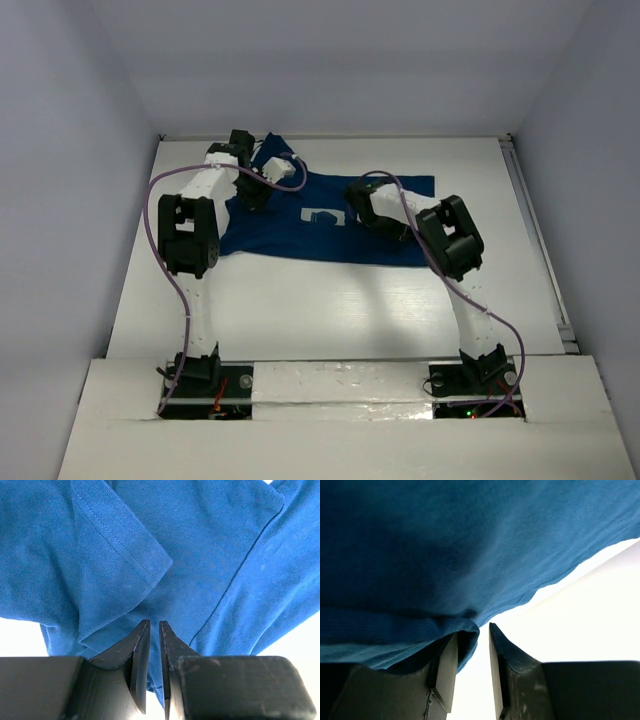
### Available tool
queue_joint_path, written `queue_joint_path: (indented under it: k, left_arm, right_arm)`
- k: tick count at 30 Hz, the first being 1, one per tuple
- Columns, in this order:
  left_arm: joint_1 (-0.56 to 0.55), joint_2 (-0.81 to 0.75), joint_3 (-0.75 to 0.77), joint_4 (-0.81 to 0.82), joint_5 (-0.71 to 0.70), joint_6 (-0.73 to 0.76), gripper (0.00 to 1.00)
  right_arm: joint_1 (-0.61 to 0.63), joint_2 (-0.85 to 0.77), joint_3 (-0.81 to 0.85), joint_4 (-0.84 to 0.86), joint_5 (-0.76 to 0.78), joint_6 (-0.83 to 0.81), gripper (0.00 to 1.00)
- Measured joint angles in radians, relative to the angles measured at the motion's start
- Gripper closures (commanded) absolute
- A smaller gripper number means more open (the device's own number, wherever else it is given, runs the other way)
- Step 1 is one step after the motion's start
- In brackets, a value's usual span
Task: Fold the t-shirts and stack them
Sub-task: Fold the flattened tshirt in 1/3 of the way
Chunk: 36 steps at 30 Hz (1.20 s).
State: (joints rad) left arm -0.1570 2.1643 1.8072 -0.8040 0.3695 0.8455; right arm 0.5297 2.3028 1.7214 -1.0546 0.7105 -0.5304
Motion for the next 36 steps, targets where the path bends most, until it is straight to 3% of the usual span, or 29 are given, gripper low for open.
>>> queue_joint_path:
  k: [36]
  left_arm:
    - [-0.002,-0.002,-0.047,0.0,0.0,0.002,0.95]
  right_arm:
    - [-0.111,0.101,0.111,0.15,0.204,-0.008,0.65]
